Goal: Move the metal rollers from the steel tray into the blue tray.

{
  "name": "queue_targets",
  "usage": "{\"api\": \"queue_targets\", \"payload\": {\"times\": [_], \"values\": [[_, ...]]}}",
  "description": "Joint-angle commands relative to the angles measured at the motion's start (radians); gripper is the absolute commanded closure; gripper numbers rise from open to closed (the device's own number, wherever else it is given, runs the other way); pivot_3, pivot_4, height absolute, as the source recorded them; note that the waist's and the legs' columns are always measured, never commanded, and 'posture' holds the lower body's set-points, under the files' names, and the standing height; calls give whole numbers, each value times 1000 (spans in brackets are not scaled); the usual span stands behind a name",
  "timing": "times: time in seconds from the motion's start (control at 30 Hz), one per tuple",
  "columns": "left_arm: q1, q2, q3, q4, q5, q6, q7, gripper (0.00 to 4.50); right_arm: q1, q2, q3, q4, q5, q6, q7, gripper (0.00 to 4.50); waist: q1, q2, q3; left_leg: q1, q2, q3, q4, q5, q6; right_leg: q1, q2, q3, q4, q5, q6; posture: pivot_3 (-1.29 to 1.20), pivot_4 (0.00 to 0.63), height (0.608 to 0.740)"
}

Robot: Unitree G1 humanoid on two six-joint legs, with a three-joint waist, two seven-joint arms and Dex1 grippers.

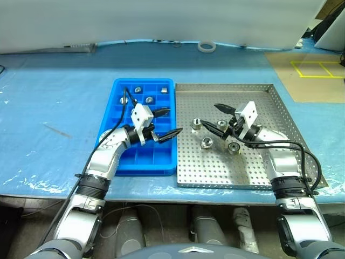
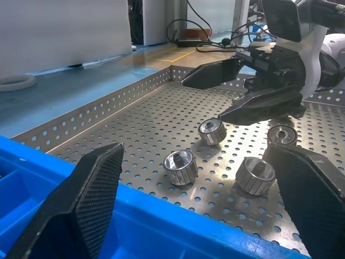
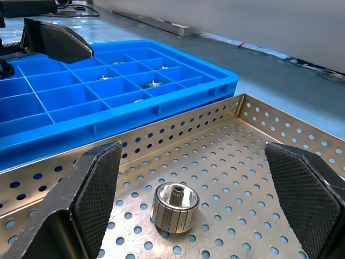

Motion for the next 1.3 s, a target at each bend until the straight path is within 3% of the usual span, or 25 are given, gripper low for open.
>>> {"api": "queue_targets", "payload": {"times": [0.03, 0.67, 1.3], "values": [[-6, -3, 5, -29, -8, -6, -3, 0, -10, -6, -2, -49, 6, -5, 1, 48, 0, 0, 0, 0, 0, 0, 0, 0, 0, 0, 0, 0, 0, 0, 0, -205, 150, 740], [-56, -25, 27, 6, -31, 44, 19, 0, 11, -4, -29, -99, 38, 28, -19, 48, 0, 0, 0, -1, 0, 0, 0, 0, 0, -1, 0, 0, 0, 0, 0, -231, 150, 740], [-242, -62, -21, 281, 51, -59, -93, 0, 179, -69, -93, -279, 53, 89, -90, 48, -18, 0, 0, -2, -1, 0, 0, -1, 1, -2, 0, 0, -2, 0, 0, -435, 150, 740]]}}
